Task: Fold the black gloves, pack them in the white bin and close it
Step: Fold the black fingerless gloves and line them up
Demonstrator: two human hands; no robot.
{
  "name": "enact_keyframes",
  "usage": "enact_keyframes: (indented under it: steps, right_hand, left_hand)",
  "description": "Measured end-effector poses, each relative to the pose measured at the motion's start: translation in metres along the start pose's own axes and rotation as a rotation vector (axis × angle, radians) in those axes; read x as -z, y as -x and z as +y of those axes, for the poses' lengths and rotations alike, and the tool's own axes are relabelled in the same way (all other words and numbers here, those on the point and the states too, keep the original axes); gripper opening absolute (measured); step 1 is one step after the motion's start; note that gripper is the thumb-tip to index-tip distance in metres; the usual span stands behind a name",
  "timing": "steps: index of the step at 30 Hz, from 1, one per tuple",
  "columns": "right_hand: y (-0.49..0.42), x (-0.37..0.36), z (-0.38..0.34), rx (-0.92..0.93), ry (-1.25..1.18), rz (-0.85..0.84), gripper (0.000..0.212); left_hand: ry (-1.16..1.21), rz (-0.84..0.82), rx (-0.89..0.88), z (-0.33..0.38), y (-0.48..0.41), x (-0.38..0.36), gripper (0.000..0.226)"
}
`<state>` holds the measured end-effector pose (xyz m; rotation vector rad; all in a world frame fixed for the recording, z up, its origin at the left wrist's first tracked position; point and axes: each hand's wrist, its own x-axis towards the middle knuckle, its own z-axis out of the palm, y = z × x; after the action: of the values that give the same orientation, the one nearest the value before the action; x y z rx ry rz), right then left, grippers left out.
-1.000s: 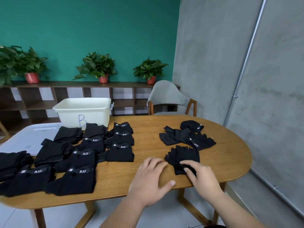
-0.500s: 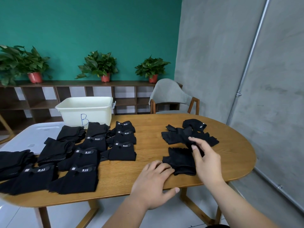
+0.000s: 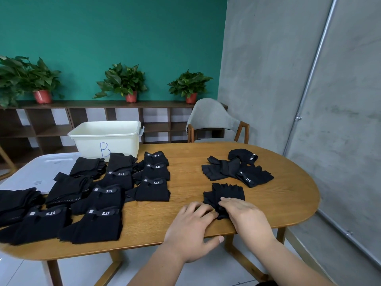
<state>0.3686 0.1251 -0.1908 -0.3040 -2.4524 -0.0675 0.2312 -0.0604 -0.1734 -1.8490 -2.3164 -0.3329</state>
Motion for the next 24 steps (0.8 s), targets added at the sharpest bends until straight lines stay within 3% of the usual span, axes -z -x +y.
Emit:
enact_keyframes:
  steps: [7, 15, 17, 20, 22, 24]
  right_hand:
    - [-0.001, -0.002, 0.002, -0.054, -0.113, -0.047, 0.041]
    - [-0.007, 0.020, 0.010, -0.041, -0.236, -0.259, 0.027]
    - [-0.016, 0.029, 0.007, -0.099, -0.299, -0.280, 0.023]
    - [-0.033, 0.030, 0.005, -0.297, -0.497, -0.166, 0.030]
    - [-0.043, 0.023, 0.007, -0.378, -0.475, -0.289, 0.039]
    - [-0.049, 0.011, 0.012, -0.324, -0.316, -0.582, 0.050]
  left_hand:
    - [0.002, -0.007, 0.000, 0.000, 0.000, 0.001, 0.076]
    - [0.004, -0.010, 0.001, 0.001, 0.000, 0.003, 0.075]
    - [0.001, -0.011, -0.003, 0.001, 0.000, 0.002, 0.075]
    - [0.001, -0.011, -0.002, 0.000, 0.000, 0.002, 0.076]
    - [0.004, -0.011, -0.002, 0.000, 0.000, 0.003, 0.075]
    - [0.007, -0.018, -0.003, 0.000, 0.000, 0.003, 0.074]
